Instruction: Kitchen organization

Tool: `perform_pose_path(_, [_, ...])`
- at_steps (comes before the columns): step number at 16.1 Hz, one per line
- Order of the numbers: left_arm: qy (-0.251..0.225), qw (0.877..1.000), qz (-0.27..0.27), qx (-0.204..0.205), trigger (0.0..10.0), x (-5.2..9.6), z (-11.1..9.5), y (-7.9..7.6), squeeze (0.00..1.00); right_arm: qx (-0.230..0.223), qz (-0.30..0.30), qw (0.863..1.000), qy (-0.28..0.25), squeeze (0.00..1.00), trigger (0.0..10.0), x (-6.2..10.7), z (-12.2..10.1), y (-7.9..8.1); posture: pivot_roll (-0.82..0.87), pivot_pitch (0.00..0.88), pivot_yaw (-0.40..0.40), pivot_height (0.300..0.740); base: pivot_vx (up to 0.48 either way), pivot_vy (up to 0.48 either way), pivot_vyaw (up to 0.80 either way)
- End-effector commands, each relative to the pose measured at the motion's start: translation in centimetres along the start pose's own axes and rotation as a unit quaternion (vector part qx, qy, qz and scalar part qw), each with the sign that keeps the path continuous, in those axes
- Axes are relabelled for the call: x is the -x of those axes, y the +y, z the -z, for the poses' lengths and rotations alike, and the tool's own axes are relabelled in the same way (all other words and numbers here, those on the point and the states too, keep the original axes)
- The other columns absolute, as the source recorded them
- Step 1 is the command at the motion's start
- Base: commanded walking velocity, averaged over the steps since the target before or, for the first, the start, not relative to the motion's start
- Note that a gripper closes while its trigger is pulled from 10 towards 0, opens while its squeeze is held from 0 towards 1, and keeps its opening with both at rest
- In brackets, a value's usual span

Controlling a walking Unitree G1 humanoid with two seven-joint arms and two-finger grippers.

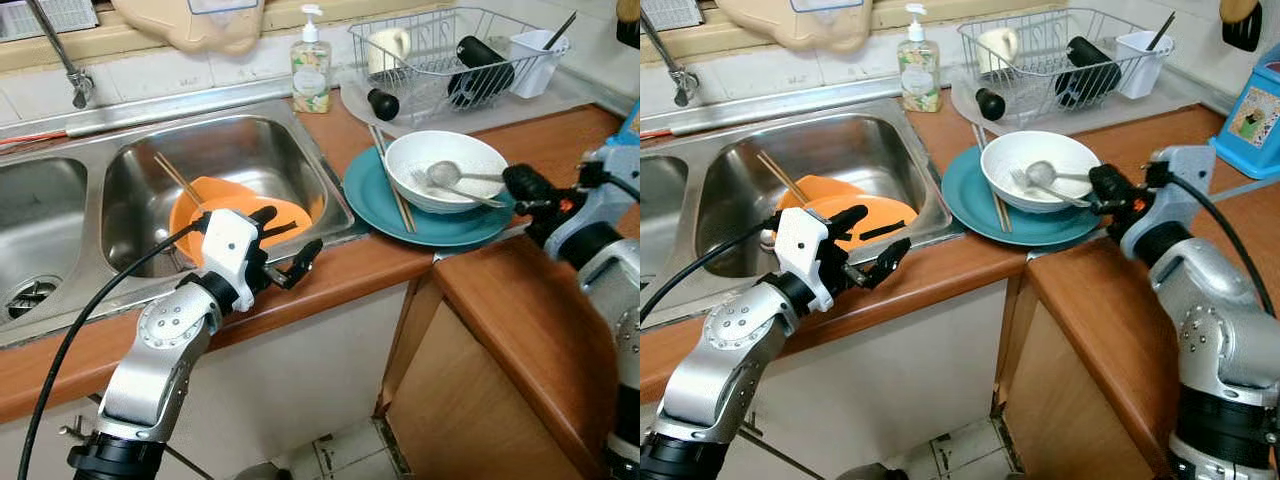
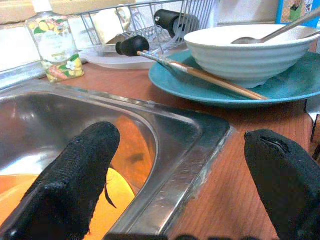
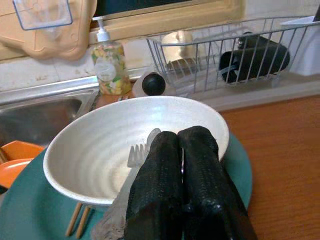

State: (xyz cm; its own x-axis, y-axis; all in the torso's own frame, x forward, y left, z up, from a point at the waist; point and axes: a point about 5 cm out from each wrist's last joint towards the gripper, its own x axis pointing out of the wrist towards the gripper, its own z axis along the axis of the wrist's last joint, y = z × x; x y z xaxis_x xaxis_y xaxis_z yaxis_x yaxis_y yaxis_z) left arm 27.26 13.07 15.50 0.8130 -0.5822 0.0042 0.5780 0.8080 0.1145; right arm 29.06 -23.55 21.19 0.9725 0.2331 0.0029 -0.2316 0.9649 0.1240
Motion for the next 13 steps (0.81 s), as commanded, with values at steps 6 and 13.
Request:
perform_pose_path(6, [-0.005, 1.0, 0.003, -0.011, 10.0, -0.4, -0.5, 0.4, 0.2, 0.005, 0.016, 1.0, -0.021, 0.0, 0.0, 0.1, -1.1, -0.4, -0.14, 0.0, 0.067, 0.74, 0.0, 0.0, 0.0])
perform_pose_path(13, [-0.013, 0.999, 0.005, -0.033, 10.0, -0.7, -0.8, 0.4, 0.2, -0.063, 0.042, 0.994, -0.084, 0.0, 0.0, 0.0, -2.7, -0.9, -0.14, 0.0, 0.07, 0.74, 0.0, 0.0, 0.0])
